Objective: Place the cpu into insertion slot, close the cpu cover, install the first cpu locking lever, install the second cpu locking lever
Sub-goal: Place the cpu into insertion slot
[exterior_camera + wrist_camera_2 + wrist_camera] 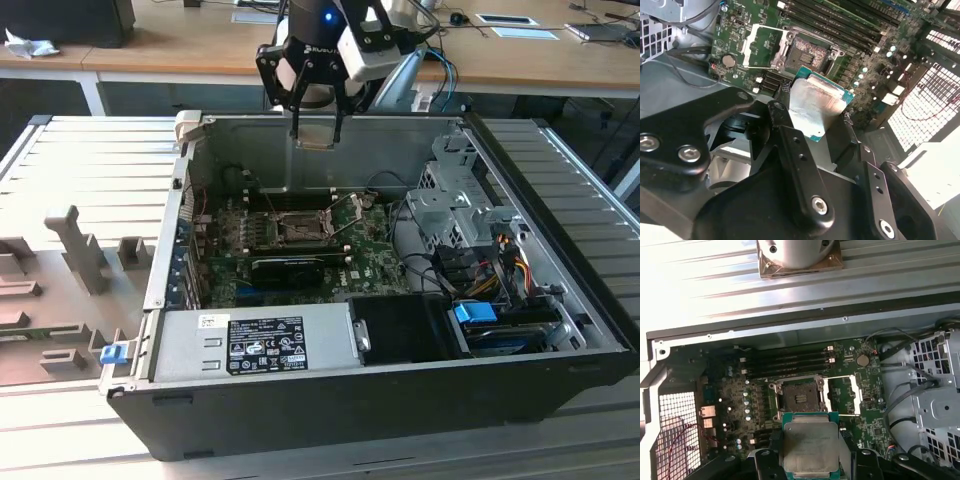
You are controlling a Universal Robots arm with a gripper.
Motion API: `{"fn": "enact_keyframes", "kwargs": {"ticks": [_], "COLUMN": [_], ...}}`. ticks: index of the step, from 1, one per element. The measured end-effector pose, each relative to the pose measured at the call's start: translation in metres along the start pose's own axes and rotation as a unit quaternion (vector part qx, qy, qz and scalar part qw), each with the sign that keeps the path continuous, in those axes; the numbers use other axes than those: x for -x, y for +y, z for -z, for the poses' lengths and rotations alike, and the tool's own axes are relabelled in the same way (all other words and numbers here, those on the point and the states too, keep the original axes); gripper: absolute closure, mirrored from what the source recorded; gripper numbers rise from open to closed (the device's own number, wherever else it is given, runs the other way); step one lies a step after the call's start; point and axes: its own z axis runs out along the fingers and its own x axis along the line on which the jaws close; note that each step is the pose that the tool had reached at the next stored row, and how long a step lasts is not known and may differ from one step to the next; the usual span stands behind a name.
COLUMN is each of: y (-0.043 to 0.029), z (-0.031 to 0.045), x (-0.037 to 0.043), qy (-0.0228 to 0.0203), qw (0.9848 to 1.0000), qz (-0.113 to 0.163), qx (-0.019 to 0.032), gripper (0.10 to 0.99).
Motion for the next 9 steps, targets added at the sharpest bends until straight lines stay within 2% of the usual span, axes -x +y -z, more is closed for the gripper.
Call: {"fn": "enact_keyframes", "kwargs": {"ticks": [9], "y": [-0.0001], "z": [-0.0009], "x": [0.0000], "qy": [-0.0027], "qw": [0.9996], "qz": [-0.030], "qx": [0.0006], "gripper": [0.553]}}
